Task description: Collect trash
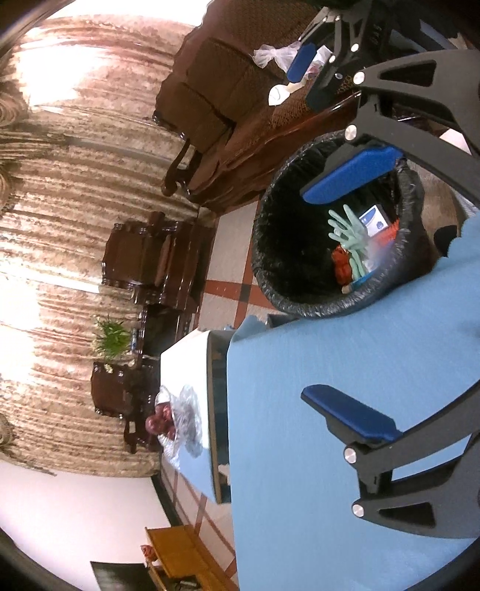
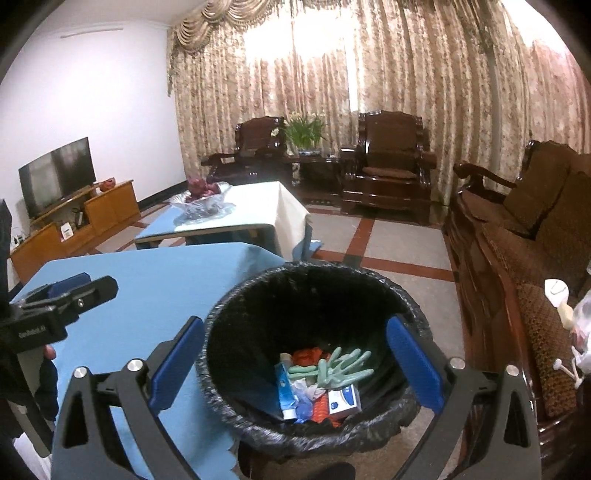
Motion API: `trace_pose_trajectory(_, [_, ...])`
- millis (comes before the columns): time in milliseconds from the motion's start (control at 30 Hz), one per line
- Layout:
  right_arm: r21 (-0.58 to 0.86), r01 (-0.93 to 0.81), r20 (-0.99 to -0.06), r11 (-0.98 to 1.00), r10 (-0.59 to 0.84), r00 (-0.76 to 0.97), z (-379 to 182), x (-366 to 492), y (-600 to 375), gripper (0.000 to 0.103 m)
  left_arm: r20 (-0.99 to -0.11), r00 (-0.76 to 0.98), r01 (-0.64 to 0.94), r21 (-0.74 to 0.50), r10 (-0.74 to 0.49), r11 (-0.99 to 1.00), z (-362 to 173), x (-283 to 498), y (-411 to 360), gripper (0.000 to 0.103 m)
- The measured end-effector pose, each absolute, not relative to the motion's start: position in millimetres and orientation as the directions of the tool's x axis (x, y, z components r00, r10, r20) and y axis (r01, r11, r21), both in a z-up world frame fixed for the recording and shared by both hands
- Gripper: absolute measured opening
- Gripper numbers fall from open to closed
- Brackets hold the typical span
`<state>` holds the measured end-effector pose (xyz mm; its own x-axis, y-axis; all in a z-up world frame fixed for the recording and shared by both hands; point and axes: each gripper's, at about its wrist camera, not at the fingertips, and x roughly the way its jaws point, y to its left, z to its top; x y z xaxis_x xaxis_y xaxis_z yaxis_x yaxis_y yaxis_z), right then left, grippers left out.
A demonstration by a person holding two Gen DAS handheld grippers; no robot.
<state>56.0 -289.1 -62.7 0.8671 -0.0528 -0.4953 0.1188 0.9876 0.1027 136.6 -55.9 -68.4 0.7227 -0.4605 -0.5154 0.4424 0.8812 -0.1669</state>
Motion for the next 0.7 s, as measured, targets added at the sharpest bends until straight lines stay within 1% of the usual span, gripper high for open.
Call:
trace_pose_trajectory(267, [0.106, 0.09, -0.468, 0.99, -0.03, 0.883, -42, 35, -269, 0.097, -0.487, 0.758, 0.429, -0.126, -0.433, 0.894, -50, 100, -41, 0.098])
trace_pose_trajectory(700, [0.081, 0.059, -0.436, 0.995, -0.018, 0.9, -20, 14, -246, 0.097, -0.434, 0.813, 0.372, -0.13, -0.39, 0.919, -26, 72, -14, 0.098])
